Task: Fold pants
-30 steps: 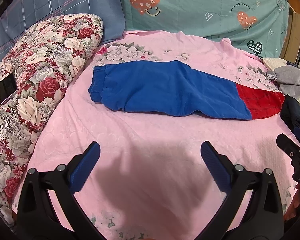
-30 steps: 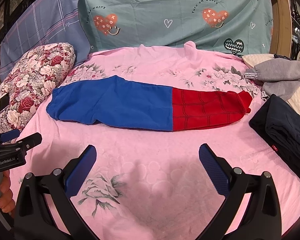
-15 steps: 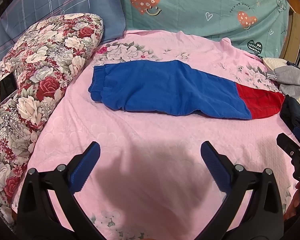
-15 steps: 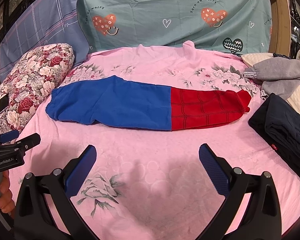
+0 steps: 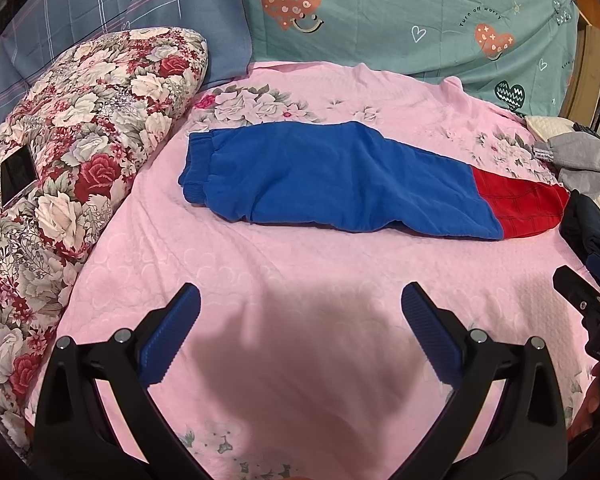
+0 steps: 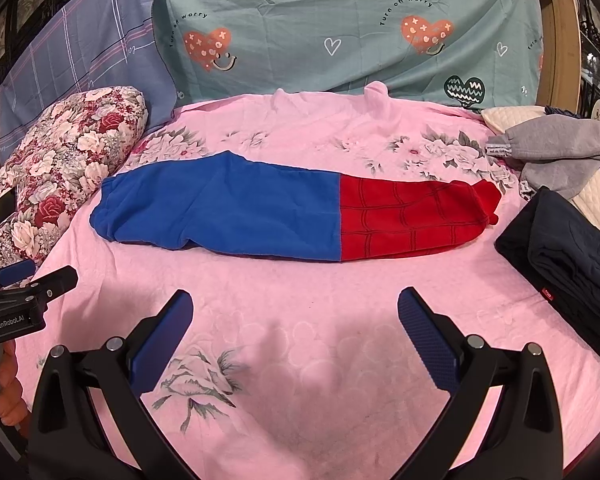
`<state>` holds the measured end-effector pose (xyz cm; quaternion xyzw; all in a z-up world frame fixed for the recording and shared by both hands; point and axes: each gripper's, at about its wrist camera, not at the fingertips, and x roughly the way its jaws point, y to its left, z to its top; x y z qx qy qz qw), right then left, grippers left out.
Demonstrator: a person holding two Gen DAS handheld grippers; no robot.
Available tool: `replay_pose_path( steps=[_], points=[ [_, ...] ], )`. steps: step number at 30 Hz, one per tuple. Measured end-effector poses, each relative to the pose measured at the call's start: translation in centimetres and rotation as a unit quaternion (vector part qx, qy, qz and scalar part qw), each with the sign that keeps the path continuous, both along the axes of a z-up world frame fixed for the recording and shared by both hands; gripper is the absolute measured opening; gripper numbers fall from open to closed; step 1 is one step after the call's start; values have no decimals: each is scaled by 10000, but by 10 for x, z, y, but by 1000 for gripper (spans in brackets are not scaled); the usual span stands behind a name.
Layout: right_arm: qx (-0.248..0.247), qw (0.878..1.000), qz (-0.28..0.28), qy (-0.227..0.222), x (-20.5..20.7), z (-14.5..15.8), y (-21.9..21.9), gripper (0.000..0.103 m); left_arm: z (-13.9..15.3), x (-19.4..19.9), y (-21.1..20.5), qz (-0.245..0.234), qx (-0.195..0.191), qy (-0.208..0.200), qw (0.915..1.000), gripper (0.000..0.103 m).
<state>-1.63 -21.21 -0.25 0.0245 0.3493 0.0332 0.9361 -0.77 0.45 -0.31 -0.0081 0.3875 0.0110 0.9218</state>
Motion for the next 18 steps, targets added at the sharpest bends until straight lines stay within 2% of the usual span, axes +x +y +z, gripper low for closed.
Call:
replay_pose_path(
  steps=[8,14,18],
  points=[
    [-58,10000,-63,-35,0,4,-9,102,2,-1,2,-19,-11,17,10000,101],
    [226,9977,-640,-88,9,18,-60,102,4,19,39,177,-660,320,9971,101],
    [-255,9946,-990,-156,25,24,-86,102,-5,48,67,328,-900,693,9930,101]
  ],
)
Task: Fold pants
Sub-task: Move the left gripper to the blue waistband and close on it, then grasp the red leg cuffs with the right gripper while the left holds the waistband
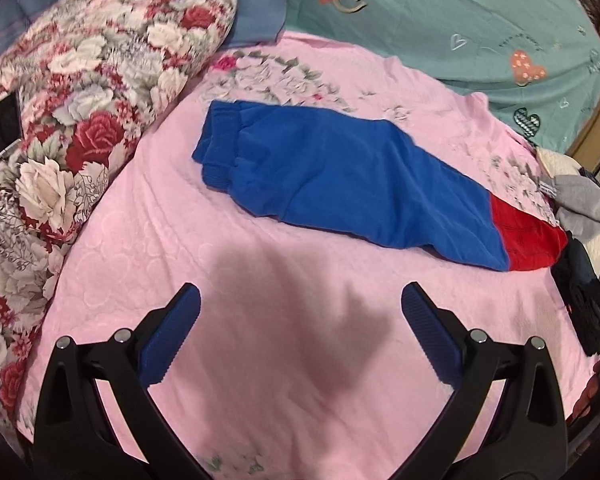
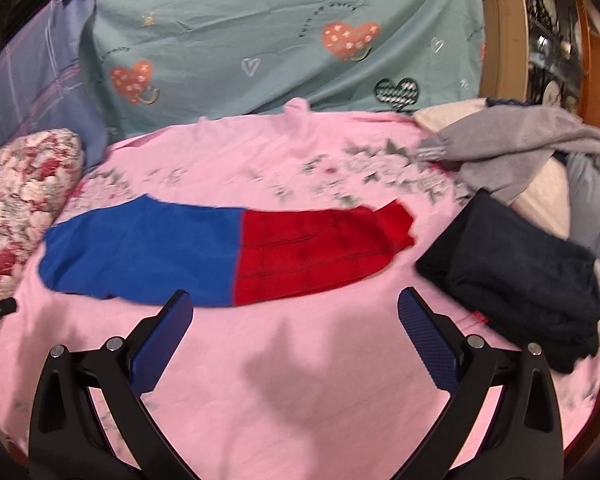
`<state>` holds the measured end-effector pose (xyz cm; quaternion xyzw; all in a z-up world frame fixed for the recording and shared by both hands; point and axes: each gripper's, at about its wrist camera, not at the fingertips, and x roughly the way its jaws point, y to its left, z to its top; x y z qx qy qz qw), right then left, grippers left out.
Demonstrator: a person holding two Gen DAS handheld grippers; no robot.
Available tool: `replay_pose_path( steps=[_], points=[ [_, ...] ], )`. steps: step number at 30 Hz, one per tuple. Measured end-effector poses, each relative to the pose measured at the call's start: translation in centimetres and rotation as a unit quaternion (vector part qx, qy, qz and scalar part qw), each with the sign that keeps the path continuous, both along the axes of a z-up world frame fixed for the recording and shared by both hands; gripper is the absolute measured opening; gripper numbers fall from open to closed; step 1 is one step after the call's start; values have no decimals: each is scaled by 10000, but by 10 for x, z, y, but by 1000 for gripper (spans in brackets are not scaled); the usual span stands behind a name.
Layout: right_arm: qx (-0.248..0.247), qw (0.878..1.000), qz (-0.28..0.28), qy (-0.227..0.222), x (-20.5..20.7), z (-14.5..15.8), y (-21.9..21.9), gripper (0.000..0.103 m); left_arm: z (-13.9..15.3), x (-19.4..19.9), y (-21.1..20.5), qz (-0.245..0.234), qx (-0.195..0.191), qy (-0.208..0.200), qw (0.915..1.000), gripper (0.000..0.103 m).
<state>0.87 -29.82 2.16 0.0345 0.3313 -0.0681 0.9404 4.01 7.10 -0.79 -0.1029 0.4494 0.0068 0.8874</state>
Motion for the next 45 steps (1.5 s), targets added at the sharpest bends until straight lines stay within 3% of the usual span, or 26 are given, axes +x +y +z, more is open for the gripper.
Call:
replay_pose_path(
  steps=[4,8,10,18,22,25,27,28,29,30,33,38,41,45],
  points=[
    [-250,9985,408,252,22,-6,-2,102,-11,23,29,374,92,285,9988,101],
    [-550,9901,1132,614,43,-25,26,102,-27,39,62,813,-232,626,9944,101],
    [-676,9875,1245,693,51,-31,39,102,-38,48,71,928,-413,839,9913,101],
    [-598,9874,1215,816,68,-41,45,102,-45,88,53,512,-517,1064,9917,100],
    [-516,9900,1074,756,64,-38,29,102,-44,105,56,523,-852,1023,9897,100],
    [-382,9923,850,810,65,-41,12,102,-55,119,57,504,-1181,1283,9834,83],
    [-307,9934,669,879,67,-44,0,102,-66,126,57,532,-1413,1542,9764,58],
    [-264,9939,592,892,67,-45,-5,102,-68,129,55,541,-1443,1614,9748,57],
    [-211,9945,494,898,68,-46,-12,102,-67,130,52,547,-1380,1585,9761,42],
    [-175,9950,422,892,68,-46,-17,102,-66,132,49,480,-1363,1594,9766,17],
    [-175,9954,125,929,68,-46,-34,102,-62,133,45,507,-1247,1555,9786,11],
    [-72,9933,-2,1154,73,-52,-62,101,-28,119,31,516,-666,980,9916,8],
    [449,9914,-75,1229,82,-56,-82,88,-6,113,24,485,-496,640,9955,7],
    [920,9858,-314,1371,101,-66,-102,87,15,105,25,593,-408,305,9969,2]
  ],
)
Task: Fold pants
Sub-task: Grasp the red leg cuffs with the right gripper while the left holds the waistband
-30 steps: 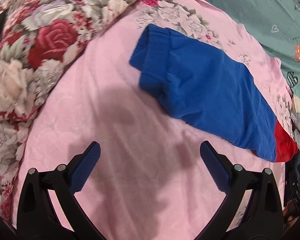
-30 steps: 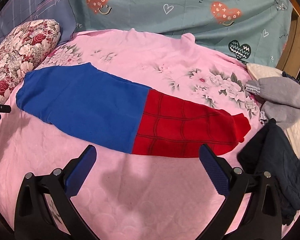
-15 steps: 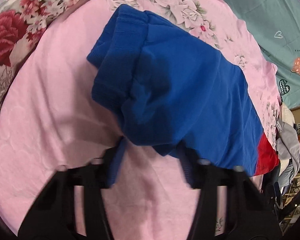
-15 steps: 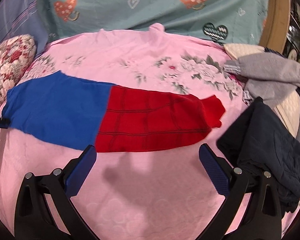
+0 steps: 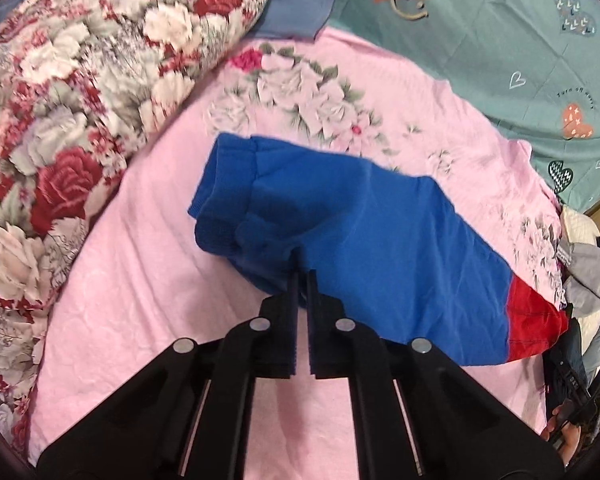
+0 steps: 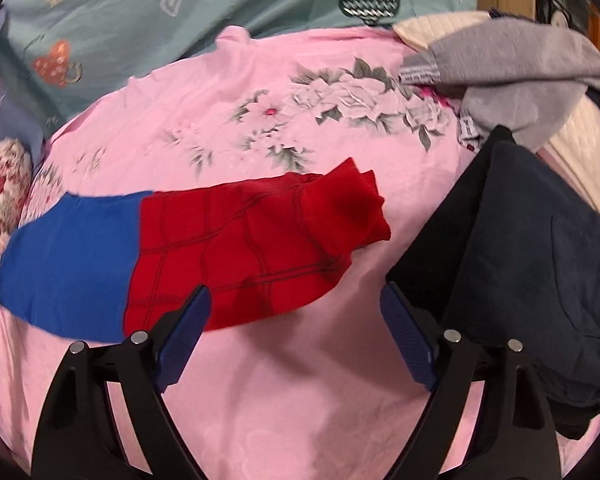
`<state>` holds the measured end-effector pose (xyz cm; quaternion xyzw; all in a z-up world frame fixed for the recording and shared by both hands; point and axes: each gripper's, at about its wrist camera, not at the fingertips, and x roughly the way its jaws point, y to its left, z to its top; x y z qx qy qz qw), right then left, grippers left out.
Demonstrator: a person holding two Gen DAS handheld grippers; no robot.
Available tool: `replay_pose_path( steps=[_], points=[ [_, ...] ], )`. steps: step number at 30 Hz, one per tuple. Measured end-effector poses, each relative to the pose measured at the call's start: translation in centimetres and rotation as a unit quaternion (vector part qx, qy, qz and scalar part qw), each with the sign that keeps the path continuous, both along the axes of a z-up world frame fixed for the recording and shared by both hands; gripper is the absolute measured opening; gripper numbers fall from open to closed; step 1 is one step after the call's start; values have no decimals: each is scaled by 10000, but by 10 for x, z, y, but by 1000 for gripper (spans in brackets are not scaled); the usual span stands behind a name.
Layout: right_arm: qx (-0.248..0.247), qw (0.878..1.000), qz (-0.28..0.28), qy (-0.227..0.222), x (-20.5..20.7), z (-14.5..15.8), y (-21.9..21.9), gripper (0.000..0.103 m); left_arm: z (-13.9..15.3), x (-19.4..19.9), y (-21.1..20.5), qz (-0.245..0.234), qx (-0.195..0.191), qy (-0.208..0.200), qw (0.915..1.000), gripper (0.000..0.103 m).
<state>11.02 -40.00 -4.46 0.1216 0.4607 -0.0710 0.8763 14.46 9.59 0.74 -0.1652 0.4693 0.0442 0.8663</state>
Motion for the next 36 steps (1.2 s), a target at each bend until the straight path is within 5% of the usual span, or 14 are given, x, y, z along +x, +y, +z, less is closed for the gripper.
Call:
replay_pose_path(
  steps=[3,10,12,15,19,26,32,36],
  points=[
    [18,9996,-111,269,15,-14,-6,70,13,-9,1,111,145,-275,9995,1],
    [483,9984,-123,260,26,-18,-14,18,-3,-13,5,-36,37,57,10000,2],
    [669,9977,-118,82,24,-12,-14,13,-12,-14,8,14,-27,195,9998,18],
    [1134,9928,-156,-345,17,-1,-21,10,-26,-16,14,103,-138,381,9991,45],
    [1765,9818,-92,-699,5,10,-23,10,-44,-14,16,51,-214,625,9978,46],
    [1651,9812,106,-995,-5,39,-12,10,-70,2,15,40,-735,1062,9916,45],
    [1497,9840,207,-943,-5,37,-5,10,-81,17,14,173,-812,1253,9886,24],
    [1446,9856,192,-860,-5,32,-7,10,-79,23,17,215,-802,1231,9889,20]
  ],
)
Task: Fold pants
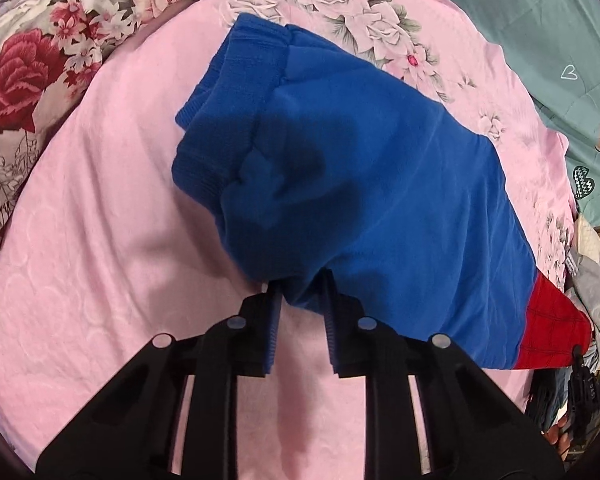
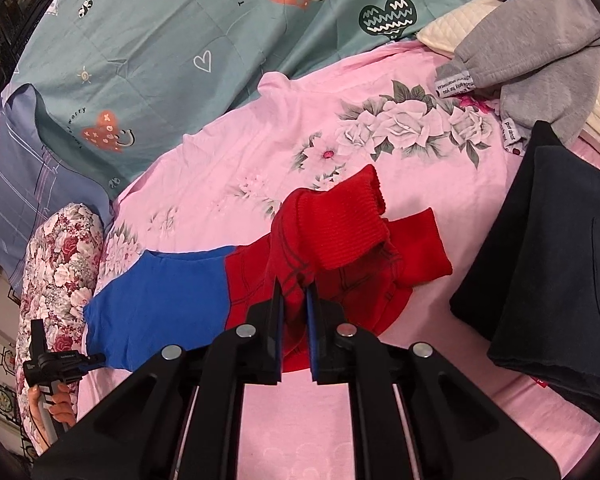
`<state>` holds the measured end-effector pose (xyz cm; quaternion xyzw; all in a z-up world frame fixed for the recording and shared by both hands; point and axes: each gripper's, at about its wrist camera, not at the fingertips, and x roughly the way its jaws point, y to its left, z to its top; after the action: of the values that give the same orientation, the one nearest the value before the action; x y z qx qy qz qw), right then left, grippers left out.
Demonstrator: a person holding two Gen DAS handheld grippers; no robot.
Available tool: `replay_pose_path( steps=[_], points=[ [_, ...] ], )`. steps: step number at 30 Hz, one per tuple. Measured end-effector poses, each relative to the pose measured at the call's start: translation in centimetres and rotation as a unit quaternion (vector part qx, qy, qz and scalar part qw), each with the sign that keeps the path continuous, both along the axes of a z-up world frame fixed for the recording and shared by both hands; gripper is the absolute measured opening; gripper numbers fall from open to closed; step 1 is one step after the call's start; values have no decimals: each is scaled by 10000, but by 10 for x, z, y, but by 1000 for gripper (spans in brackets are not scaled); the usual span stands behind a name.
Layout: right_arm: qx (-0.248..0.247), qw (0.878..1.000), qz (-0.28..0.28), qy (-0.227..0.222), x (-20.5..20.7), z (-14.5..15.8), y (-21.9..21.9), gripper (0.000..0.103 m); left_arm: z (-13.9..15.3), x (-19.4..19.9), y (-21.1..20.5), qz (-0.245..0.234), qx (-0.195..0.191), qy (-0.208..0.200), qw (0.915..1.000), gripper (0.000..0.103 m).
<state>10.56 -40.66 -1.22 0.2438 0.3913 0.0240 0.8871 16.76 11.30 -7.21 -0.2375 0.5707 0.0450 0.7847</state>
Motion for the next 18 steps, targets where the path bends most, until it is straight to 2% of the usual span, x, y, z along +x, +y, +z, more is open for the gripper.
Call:
replay_pose_path(
  steps=[3,6,7,8,10,13,16,18],
  points=[
    [-15,10000,23,46,1,-2,0,10,-1,4,7,92,-157,20,9998,20],
    [-64,9999,42,117,2,-6,2,10,-3,6,7,93,-118,58,9999,20],
    [-76,9999,53,137,3,-7,3,10,-3,7,6,73,-92,60,9999,17],
    [-82,9998,67,151,2,-7,4,10,-1,6,4,26,1,-13,10000,1],
    [-98,9998,93,132,0,-5,5,10,6,5,-3,-144,259,-181,9994,1],
    [15,9999,149,1,-2,6,1,10,27,-3,-10,-304,478,-481,9972,1],
    [116,9996,163,-198,3,25,-5,10,59,-10,-9,-385,420,-864,9946,1],
    [107,9993,143,-336,14,39,-7,10,82,-5,-10,-398,534,-1131,9913,1]
  ],
)
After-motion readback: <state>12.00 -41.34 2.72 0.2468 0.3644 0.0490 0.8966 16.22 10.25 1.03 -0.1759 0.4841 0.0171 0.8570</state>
